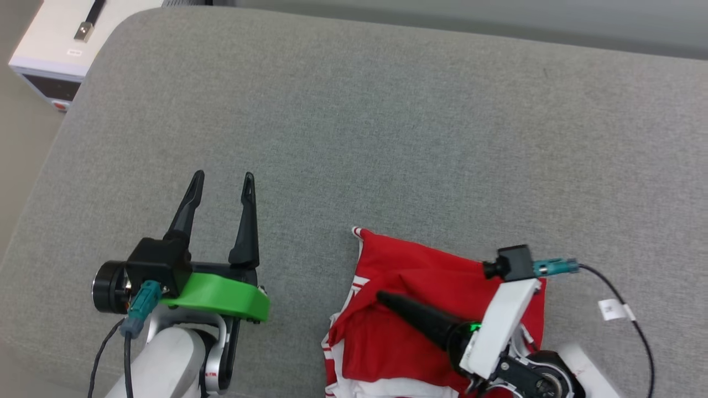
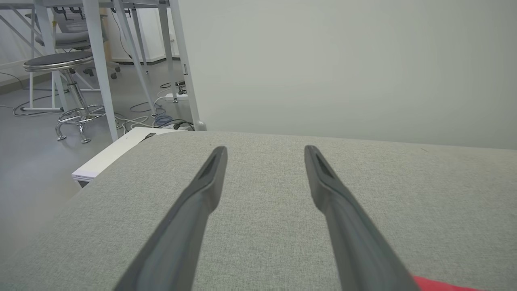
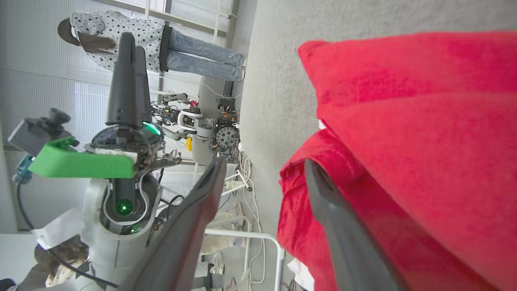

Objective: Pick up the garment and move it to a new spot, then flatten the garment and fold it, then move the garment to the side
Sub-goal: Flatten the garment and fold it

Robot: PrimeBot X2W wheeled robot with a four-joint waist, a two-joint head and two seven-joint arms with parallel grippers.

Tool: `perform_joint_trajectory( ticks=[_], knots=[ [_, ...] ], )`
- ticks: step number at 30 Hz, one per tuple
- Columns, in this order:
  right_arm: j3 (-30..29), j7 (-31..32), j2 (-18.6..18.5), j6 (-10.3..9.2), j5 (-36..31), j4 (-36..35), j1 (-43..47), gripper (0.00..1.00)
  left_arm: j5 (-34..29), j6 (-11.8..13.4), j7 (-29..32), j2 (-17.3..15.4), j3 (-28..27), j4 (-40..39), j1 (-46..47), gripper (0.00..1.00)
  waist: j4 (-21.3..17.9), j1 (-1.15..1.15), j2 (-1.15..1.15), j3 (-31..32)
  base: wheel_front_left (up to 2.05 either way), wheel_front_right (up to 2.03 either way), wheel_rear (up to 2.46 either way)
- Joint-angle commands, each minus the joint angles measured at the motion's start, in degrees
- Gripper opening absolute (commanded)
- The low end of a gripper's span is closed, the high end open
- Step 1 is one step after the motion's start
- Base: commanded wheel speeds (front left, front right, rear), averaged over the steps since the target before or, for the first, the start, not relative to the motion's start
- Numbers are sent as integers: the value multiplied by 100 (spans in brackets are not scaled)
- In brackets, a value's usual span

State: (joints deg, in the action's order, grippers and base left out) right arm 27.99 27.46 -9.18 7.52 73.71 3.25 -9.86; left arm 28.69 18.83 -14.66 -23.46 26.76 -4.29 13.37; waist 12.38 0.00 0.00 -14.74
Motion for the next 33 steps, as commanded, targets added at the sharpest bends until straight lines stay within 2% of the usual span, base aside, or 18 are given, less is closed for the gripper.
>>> perform_joint_trajectory(
  ticks=[1, 5, 6, 10, 11, 15, 16, 19, 26, 33],
  knots=[
    [-2, -222, -123, -3, -162, -87, -85, 100, -57, -31, -33, -31, -44, 14, -110, 100, -110, 0, 0, 190, 0, 0, 0],
    [-68, -907, -340, -3, -652, -178, -50, 100, -51, -12, -33, -78, -74, 33, -233, 100, -234, 0, 0, 413, 0, 0, 0],
    [-223, -1408, -449, -3, -1124, -154, 1, 100, -37, 11, -33, -92, -98, 35, -332, 100, -343, 0, 0, 562, 0, 0, 0],
    [-571, -1906, -532, -3, -1859, -68, 95, 100, -23, 50, -33, -124, -132, 43, -470, 100, -495, 0, 0, 722, 0, 0, 0],
    [-946, -2180, -551, -3, -2623, 8, 154, 100, -12, 75, -33, -149, -164, 47, -556, 100, -606, 0, 0, 813, 0, 0, 0],
    [-1545, -2409, -473, -3, -3718, -37, 243, 100, 33, 85, -33, -173, -209, 51, -668, 100, -745, 0, 0, 923, 0, 0, 0],
    [-2054, -2516, -374, -3, -4544, -142, 348, 100, 54, 91, -33, -190, -251, 58, -734, 100, -832, 0, 0, 1018, 0, 0, 0],
    [-2403, -2532, -258, -3, -5206, -334, 454, 100, 69, 96, -33, -204, -293, 74, -814, 100, -911, 0, 0, 1119, 0, 0, 0],
    [-2805, -2681, 28, -3, -6099, -834, 717, 100, 92, 65, -33, -212, -314, 124, -1024, 100, -1066, 0, 0, 1384, 0, 0, 0],
    [-2967, -2660, 222, -3, -6428, -1117, 1166, 100, 98, 23, -34, -203, -282, 211, -1260, 100, -1109, 0, 0, 1588, 0, 0, 0]
  ],
)
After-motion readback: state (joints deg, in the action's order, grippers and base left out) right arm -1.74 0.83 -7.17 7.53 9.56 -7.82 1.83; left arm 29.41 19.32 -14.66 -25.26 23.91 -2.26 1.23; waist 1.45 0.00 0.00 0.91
